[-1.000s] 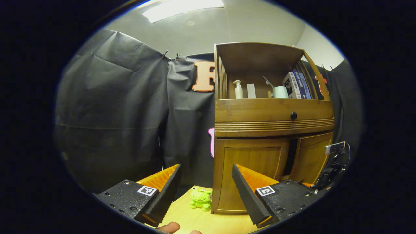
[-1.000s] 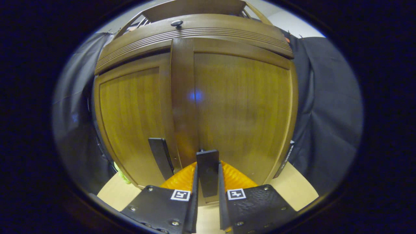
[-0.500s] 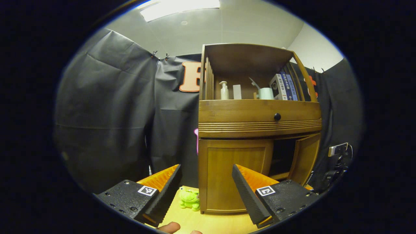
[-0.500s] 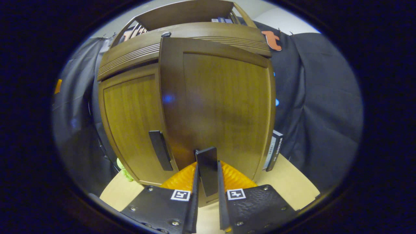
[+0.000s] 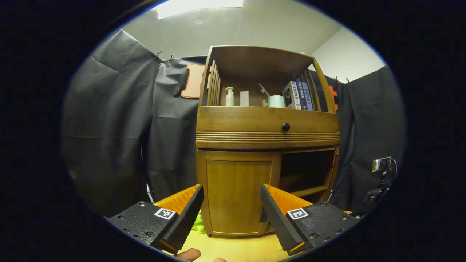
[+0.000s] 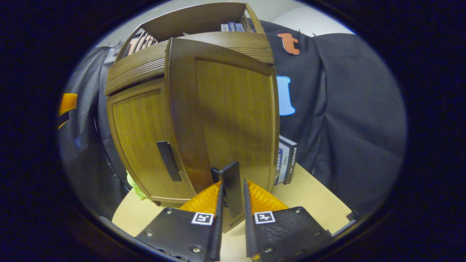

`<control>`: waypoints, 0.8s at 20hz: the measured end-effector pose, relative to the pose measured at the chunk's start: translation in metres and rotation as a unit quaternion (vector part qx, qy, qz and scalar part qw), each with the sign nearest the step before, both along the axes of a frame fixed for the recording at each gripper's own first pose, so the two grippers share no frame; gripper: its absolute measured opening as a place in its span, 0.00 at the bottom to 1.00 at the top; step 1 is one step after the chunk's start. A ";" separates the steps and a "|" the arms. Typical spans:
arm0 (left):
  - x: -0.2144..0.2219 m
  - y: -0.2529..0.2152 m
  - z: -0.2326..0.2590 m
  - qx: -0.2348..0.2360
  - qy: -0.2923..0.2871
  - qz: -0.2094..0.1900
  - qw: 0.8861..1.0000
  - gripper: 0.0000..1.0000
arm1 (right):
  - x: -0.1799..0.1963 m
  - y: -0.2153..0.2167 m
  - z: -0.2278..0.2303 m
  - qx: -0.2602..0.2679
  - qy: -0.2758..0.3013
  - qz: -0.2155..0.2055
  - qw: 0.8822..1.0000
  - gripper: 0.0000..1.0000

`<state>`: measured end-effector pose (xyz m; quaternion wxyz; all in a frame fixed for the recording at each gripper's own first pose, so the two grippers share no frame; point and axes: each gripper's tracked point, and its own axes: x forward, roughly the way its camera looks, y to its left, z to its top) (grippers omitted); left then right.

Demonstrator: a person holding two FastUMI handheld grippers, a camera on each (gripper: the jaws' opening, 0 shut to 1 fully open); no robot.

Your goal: Open the right door of the double-door shoe cabinet with the right hand, and open the left door with the left hand.

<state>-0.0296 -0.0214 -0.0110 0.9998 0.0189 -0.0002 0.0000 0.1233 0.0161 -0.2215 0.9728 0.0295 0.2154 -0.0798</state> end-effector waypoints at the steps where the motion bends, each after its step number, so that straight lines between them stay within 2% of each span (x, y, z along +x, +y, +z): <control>1: 0.000 -0.003 -0.002 -0.002 0.001 -0.005 1.000 0.92 | -0.003 -0.005 0.000 -0.003 0.000 -0.007 1.000 0.27; 10: 0.006 -0.027 -0.014 -0.025 0.017 -0.039 0.999 0.92 | -0.018 -0.035 0.001 -0.029 0.001 -0.059 0.998 0.27; 12: 0.006 -0.031 -0.017 -0.025 0.021 -0.043 0.999 0.99 | -0.022 -0.042 0.002 -0.031 0.001 -0.073 0.997 0.27; 13: 0.007 -0.032 -0.018 -0.025 0.022 -0.045 0.998 0.96 | -0.023 -0.045 0.003 -0.031 0.002 -0.079 0.996 0.27; 16: 0.006 -0.037 -0.019 -0.026 0.024 -0.050 0.998 0.96 | -0.024 -0.052 0.003 -0.031 -0.003 -0.091 0.995 0.26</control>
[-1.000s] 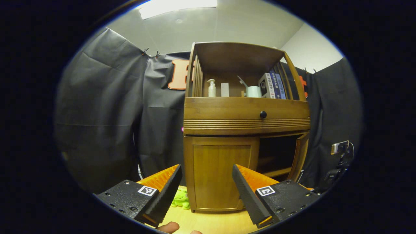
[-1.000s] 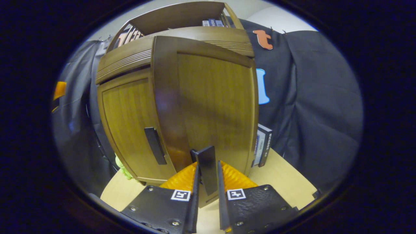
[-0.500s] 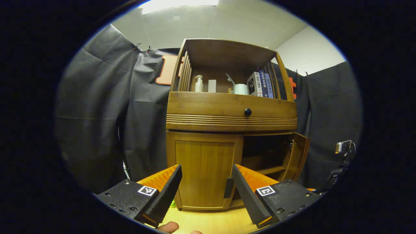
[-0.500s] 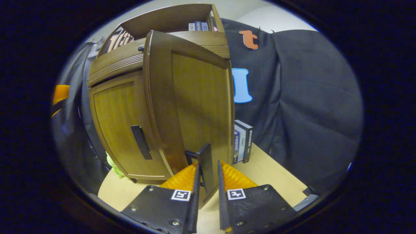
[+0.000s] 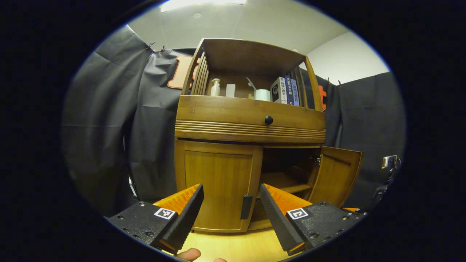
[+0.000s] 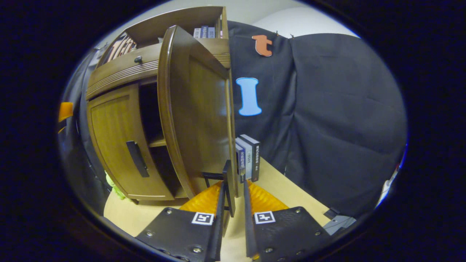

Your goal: Open the right door of the double-door shoe cabinet with the right hand, and open the left door with the left hand.

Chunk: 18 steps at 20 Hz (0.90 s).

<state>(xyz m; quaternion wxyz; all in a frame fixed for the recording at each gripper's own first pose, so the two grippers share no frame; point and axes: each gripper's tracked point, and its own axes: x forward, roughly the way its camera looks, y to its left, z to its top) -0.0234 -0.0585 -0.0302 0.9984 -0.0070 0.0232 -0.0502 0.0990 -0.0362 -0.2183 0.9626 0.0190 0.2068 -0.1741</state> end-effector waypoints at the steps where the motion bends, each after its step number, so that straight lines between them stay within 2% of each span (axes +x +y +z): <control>1: 0.000 -0.001 -0.001 -0.001 0.001 -0.001 1.000 0.96 | -0.006 -0.002 0.006 -0.005 0.000 -0.006 1.000 0.25; 2: 0.000 -0.003 -0.001 -0.002 0.001 -0.002 1.000 0.96 | -0.004 -0.010 0.002 -0.012 0.000 -0.013 1.000 0.27; 3: 0.001 -0.004 -0.002 -0.003 0.002 -0.003 1.000 0.96 | -0.004 -0.014 0.004 -0.015 -0.002 -0.018 1.000 0.19; 4: 0.002 -0.006 -0.002 -0.003 0.003 -0.005 1.000 0.96 | -0.003 -0.016 0.003 -0.013 -0.003 -0.020 1.000 0.18; 9: 0.009 -0.017 -0.013 -0.001 0.015 -0.011 1.000 0.96 | -0.006 -0.026 0.007 -0.020 -0.006 -0.026 0.999 0.18; 13: 0.017 -0.031 -0.024 0.001 0.026 -0.024 0.999 0.96 | -0.009 -0.046 0.012 -0.044 -0.010 -0.049 0.998 0.18; 14: 0.019 -0.036 -0.027 0.000 0.027 -0.030 0.999 0.92 | -0.011 -0.050 0.012 -0.045 -0.010 -0.055 0.997 0.18; 16: 0.025 -0.046 -0.034 0.002 0.033 -0.040 0.999 0.96 | -0.016 -0.058 0.014 -0.046 -0.012 -0.071 0.996 0.18; 17: 0.027 -0.047 -0.039 0.004 0.037 -0.041 0.998 0.92 | -0.018 -0.061 0.016 -0.048 -0.015 -0.080 0.996 0.18; 18: 0.030 -0.051 -0.042 0.005 0.041 -0.044 0.998 0.96 | -0.020 -0.065 0.018 -0.050 -0.016 -0.089 0.995 0.18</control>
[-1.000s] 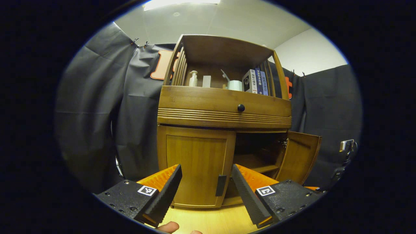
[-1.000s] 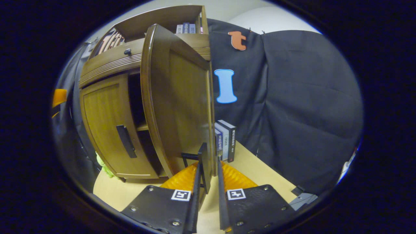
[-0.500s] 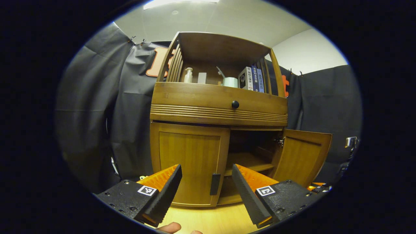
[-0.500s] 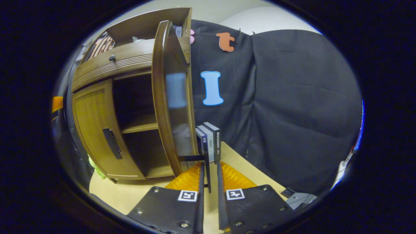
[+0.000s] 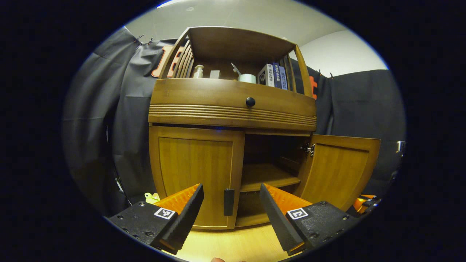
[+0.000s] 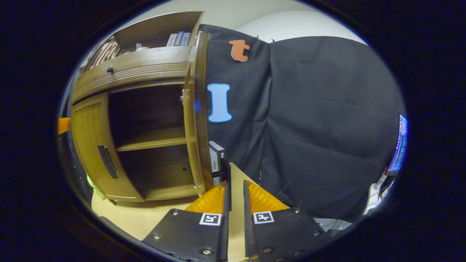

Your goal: Open the right door of the double-door shoe cabinet with the right hand, and open the left door with the left hand.

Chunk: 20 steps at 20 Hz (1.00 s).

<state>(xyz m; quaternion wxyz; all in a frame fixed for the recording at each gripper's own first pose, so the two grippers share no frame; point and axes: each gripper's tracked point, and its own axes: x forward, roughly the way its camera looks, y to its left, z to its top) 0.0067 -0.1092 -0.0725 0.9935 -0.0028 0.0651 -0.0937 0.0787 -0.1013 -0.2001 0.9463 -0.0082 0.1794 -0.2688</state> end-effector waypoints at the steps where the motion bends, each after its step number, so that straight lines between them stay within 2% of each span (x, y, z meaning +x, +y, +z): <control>1: 0.004 -0.004 -0.005 0.001 0.005 -0.004 1.000 0.96 | -0.001 -0.001 0.002 0.002 -0.004 -0.003 1.000 0.18; 4: 0.018 -0.014 -0.018 0.004 0.014 -0.013 1.000 0.96 | -0.001 -0.002 0.005 0.013 -0.013 -0.008 1.000 0.19; 9: 0.053 -0.020 -0.055 0.008 0.045 -0.012 0.999 0.94 | -0.003 -0.004 0.025 -0.001 -0.042 -0.010 0.999 0.18; 15: 0.096 -0.019 -0.104 0.020 0.087 0.015 0.996 0.93 | -0.007 -0.009 0.071 -0.046 -0.093 -0.005 0.995 0.19; 20: 0.123 -0.013 -0.140 0.033 0.117 0.035 0.992 0.90 | -0.011 -0.008 0.115 -0.077 -0.144 -0.003 0.987 0.31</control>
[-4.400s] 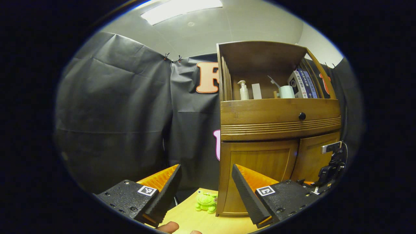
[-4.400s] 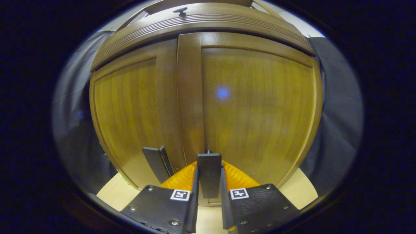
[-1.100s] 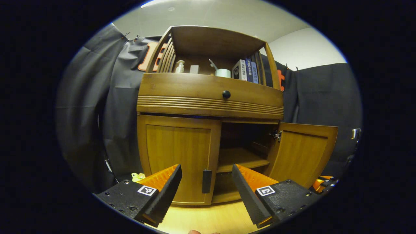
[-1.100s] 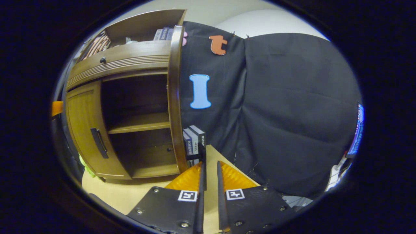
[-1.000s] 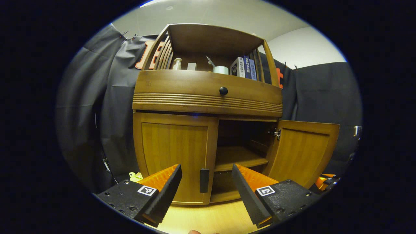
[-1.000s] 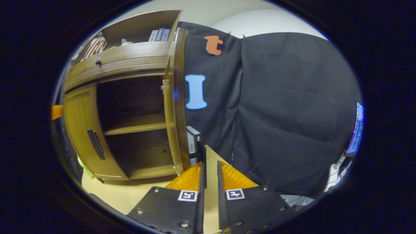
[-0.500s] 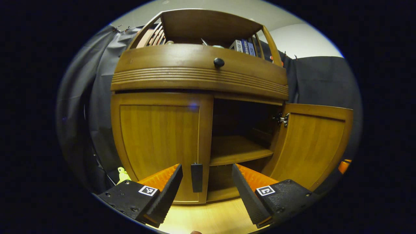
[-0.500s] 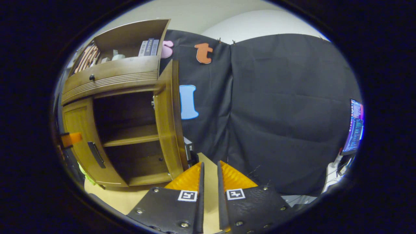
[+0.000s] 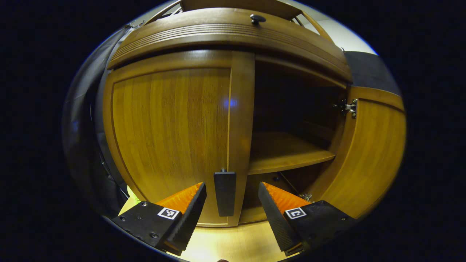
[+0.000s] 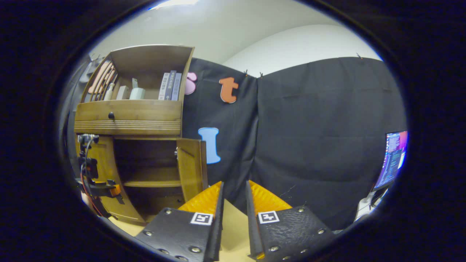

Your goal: Open the right door of the double-door shoe cabinet with the right hand, and open the left door with the left hand.

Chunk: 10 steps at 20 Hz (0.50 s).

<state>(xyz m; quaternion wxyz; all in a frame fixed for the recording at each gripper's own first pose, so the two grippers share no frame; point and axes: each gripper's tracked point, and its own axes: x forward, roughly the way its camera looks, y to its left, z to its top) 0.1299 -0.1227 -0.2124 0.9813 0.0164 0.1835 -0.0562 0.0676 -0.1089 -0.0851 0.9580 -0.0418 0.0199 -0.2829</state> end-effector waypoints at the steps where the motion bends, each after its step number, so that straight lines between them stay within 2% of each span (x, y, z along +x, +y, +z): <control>1: 0.005 0.001 -0.004 0.003 0.005 0.005 1.000 0.90 | -0.004 -0.001 0.009 -0.007 -0.006 -0.004 1.000 0.41; 2: 0.006 0.001 -0.010 0.006 0.006 0.008 1.000 0.90 | -0.003 -0.001 0.014 -0.013 -0.011 -0.007 1.000 0.42; 3: 0.007 0.001 -0.014 0.009 0.009 0.010 1.000 0.88 | -0.005 0.000 0.019 -0.018 -0.016 -0.012 1.000 0.49; 5: 0.019 0.007 -0.021 0.015 0.011 0.018 1.000 0.82 | -0.008 -0.006 0.023 -0.022 -0.021 -0.022 0.999 0.46; 8: 0.022 0.010 -0.027 0.014 0.015 0.024 0.999 0.77 | -0.008 -0.009 0.026 -0.018 -0.022 -0.028 0.999 0.53; 10: 0.025 0.012 -0.025 0.014 0.007 0.019 1.000 0.70 | -0.007 -0.010 0.024 -0.019 -0.018 -0.028 0.999 0.54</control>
